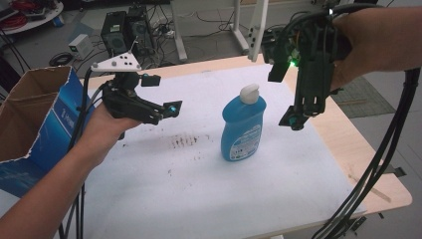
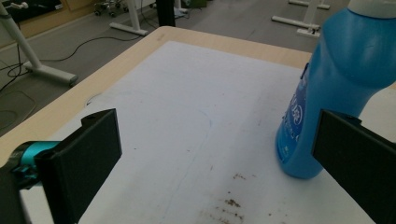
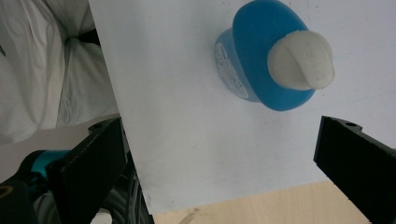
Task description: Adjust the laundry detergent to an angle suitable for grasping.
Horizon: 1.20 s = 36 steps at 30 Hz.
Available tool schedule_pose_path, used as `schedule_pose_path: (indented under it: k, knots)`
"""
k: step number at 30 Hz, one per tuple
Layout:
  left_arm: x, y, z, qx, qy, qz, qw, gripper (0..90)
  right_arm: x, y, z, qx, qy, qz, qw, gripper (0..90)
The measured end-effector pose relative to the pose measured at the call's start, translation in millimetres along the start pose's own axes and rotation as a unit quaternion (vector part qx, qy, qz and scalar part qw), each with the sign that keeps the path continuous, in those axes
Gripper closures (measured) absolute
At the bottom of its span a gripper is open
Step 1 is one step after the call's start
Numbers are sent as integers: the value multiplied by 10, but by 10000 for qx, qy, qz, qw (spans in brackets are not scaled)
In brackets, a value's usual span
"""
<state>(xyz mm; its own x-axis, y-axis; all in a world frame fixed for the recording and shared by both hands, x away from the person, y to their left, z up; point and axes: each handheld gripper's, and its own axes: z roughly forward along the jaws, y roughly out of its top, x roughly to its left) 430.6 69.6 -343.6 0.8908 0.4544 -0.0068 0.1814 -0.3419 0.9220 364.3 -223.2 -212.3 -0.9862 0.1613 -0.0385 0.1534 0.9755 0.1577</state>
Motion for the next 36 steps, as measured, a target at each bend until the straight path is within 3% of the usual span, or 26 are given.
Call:
schedule_pose_path:
  k: [8, 15, 23, 36]
  knots:
    - [-128, -16, 64, -21, -180, 31, 9998, 17, 22, -68, 5, -32, 3, 36, 10000, 18]
    - [-264, 11, 153, 130, -433, 140, 9989, 17, 28, -95, 8, -44, -7, 58, 10000, 18]
    - [-417, 58, 265, 303, -786, 215, 9962, 17, 38, -100, 10, -63, -16, 56, 10000, 19]
    - [-551, 187, 465, 521, -1040, 333, 9926, 17, 48, -149, 1, -66, -27, 96, 9999, 19]
